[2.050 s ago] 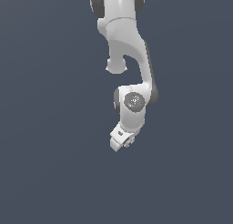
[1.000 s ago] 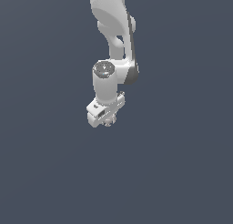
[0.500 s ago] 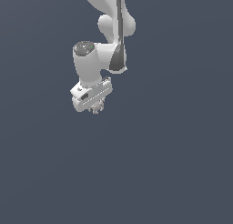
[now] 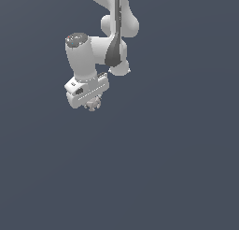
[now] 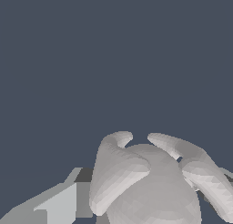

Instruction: Pick up the object and move it to a goal position.

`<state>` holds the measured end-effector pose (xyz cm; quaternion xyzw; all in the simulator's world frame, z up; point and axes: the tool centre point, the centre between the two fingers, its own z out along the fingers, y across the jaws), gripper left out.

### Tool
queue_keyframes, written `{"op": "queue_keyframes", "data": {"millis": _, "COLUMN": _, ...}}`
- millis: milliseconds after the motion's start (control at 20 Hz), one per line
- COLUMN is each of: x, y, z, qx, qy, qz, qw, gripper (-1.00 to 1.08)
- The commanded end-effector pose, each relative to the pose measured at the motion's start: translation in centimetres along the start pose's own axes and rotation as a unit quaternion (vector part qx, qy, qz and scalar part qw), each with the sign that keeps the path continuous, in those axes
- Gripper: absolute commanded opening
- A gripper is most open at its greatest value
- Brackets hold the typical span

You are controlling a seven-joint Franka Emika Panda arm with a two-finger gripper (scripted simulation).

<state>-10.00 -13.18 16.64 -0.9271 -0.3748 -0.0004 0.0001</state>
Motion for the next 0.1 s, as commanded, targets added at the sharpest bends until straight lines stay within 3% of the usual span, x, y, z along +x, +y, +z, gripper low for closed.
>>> {"op": "queue_keyframes", "data": {"millis": 0, "x": -0.05, "y": 0.03, "z": -0.05, "qx": 0.000, "qy": 0.000, "qz": -0.001, "qw": 1.0000, "gripper": -1.00}}
{"op": "queue_keyframes", "data": {"millis": 50, "x": -0.02, "y": 0.03, "z": -0.04, "qx": 0.000, "qy": 0.000, "qz": -0.001, "qw": 1.0000, "gripper": -1.00}}
